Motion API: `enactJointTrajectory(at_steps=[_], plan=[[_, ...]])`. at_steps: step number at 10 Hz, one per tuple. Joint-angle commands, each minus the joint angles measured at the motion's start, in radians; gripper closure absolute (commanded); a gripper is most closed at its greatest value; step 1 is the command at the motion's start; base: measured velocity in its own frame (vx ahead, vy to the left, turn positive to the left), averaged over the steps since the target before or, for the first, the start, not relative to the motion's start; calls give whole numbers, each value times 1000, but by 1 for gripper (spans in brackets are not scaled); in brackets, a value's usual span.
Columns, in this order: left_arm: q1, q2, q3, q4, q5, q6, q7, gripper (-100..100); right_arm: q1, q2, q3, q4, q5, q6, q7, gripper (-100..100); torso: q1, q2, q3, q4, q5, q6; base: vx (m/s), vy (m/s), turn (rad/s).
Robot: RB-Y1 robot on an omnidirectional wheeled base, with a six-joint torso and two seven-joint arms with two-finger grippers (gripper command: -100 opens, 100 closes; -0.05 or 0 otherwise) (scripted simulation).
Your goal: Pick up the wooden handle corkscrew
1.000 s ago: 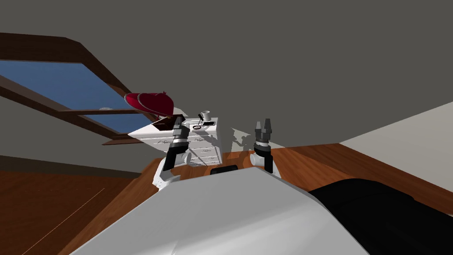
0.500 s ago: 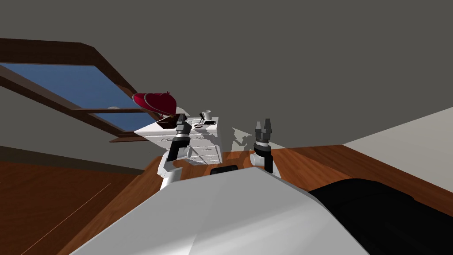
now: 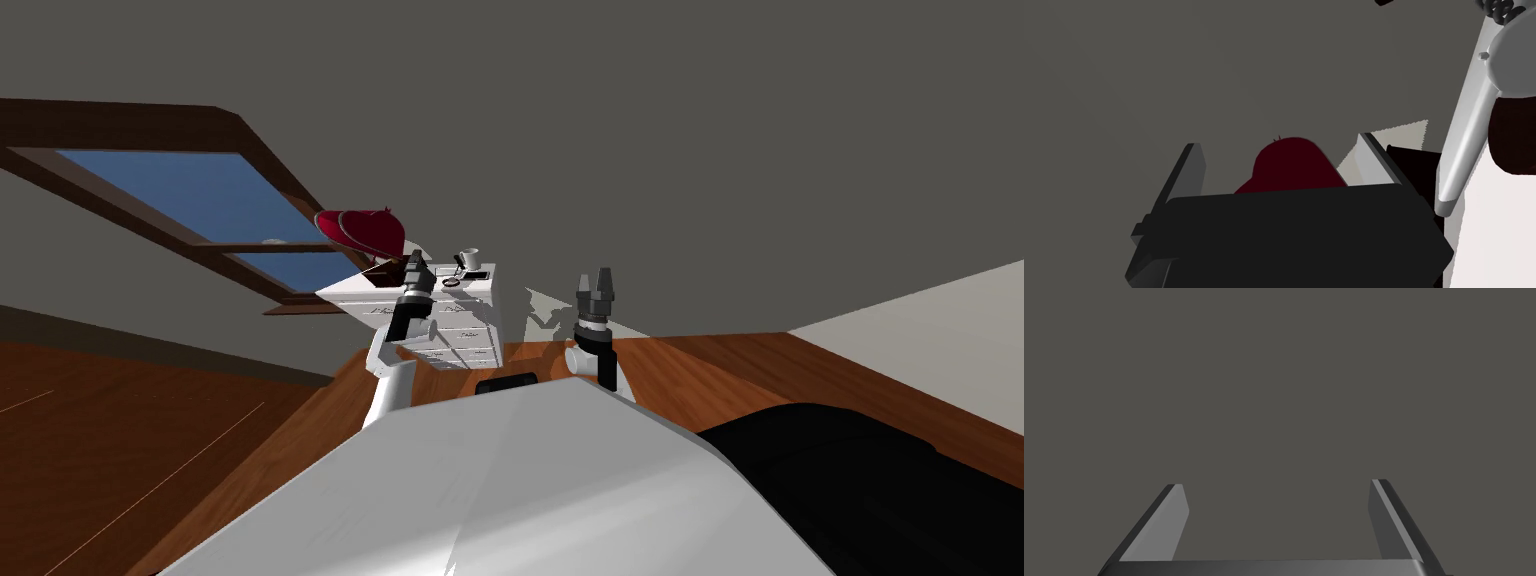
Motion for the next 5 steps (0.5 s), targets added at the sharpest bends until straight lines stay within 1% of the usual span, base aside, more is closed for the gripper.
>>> enactJointTrajectory(at_steps=[1, 2, 3, 4, 5], plan=[[-50, 9, 12, 45, -11, 50, 34, -100, 0, 0, 0, 0, 0, 0, 0, 0, 0, 0, 0, 0, 0, 0, -27, -14, 83], [-83, 9, 12, 45, -11, 66, 34, -100, 0, 0, 0, 0, 0, 0, 0, 0, 0, 0, 0, 0, 0, 0, -26, -15, 53], [-124, 16, 26, 97, -22, 97, 70, -100, 0, 0, 0, 0, 0, 0, 0, 0, 0, 0, 0, 0, 0, 0, -30, -14, 95], [-156, 16, 26, 97, -22, 128, 70, -100, 0, 0, 0, 0, 0, 0, 0, 0, 0, 0, 0, 0, 0, 0, -24, -19, 54], [-186, 22, 40, 139, -32, 158, 108, -100, 0, 0, 0, 0, 0, 0, 0, 0, 0, 0, 0, 0, 0, 0, -27, -23, 111]])
